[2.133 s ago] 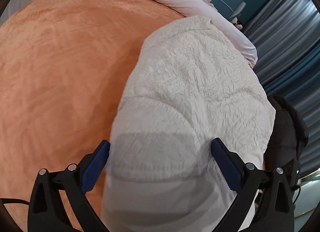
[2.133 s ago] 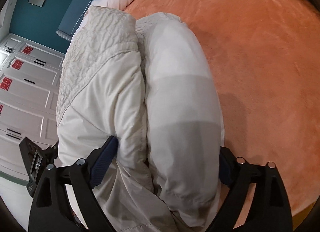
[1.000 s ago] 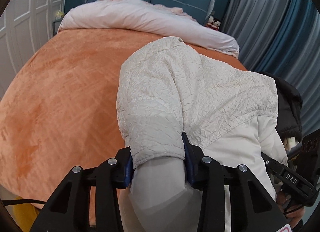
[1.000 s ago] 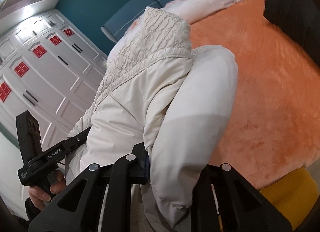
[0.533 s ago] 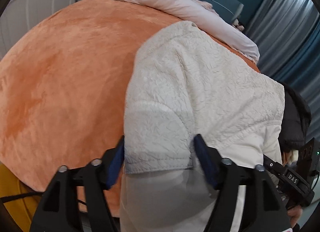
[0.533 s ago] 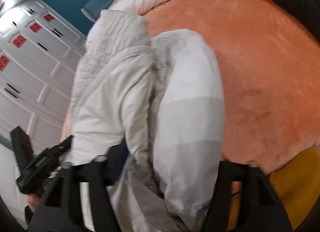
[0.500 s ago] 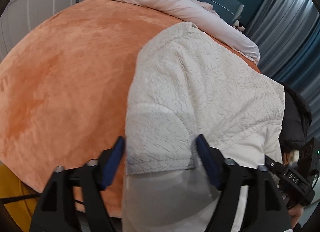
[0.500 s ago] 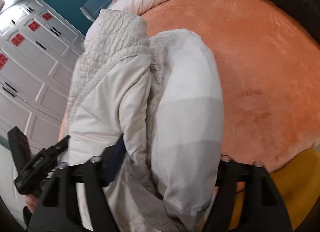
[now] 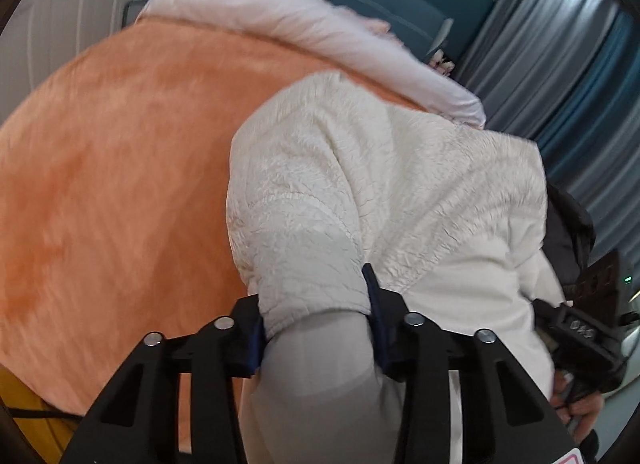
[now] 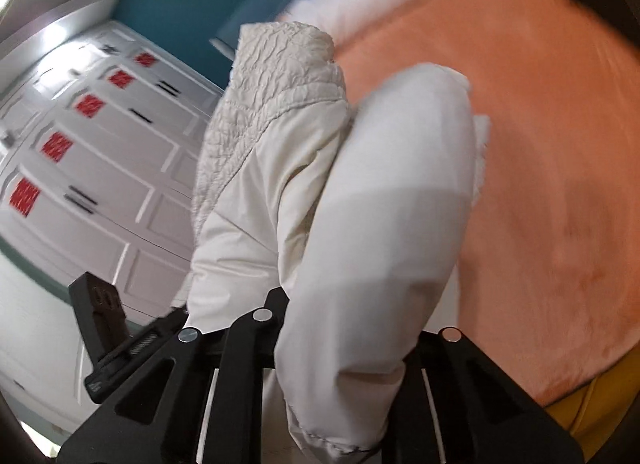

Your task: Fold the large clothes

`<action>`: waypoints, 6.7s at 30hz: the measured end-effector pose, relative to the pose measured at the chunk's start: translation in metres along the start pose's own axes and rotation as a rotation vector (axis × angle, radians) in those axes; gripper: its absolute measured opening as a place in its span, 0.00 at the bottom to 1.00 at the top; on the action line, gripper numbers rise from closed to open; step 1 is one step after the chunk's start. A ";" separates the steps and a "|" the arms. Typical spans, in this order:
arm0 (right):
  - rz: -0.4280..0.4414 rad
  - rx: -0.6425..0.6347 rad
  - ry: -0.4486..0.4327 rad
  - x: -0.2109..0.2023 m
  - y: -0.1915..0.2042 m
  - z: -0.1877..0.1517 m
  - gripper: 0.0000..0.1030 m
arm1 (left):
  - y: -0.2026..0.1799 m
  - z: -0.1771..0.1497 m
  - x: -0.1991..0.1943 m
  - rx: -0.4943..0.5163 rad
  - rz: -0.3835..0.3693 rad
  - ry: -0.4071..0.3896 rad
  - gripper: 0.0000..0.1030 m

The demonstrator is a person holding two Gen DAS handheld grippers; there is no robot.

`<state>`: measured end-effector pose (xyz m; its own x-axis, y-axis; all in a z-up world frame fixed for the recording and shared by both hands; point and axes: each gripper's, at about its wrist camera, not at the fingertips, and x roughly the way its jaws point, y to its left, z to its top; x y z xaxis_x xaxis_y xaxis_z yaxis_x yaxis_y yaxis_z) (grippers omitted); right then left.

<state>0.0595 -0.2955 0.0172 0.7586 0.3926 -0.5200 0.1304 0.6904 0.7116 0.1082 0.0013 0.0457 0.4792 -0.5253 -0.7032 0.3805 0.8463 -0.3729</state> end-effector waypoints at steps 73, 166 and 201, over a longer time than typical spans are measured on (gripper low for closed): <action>-0.405 -0.285 0.079 0.224 0.067 0.110 0.23 | 0.099 0.082 0.045 0.028 0.368 -0.077 0.62; -0.644 -0.459 0.045 0.119 0.065 -0.161 0.57 | 0.038 -0.112 0.070 0.090 0.541 0.022 0.69; -0.618 -0.426 -0.030 0.107 0.071 -0.143 0.62 | 0.027 -0.093 0.056 0.102 0.529 -0.064 0.66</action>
<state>0.0590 -0.1179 -0.0559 0.6453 -0.1557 -0.7479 0.2845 0.9576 0.0461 0.0718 0.0031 -0.0606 0.6720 -0.0366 -0.7396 0.1477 0.9853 0.0854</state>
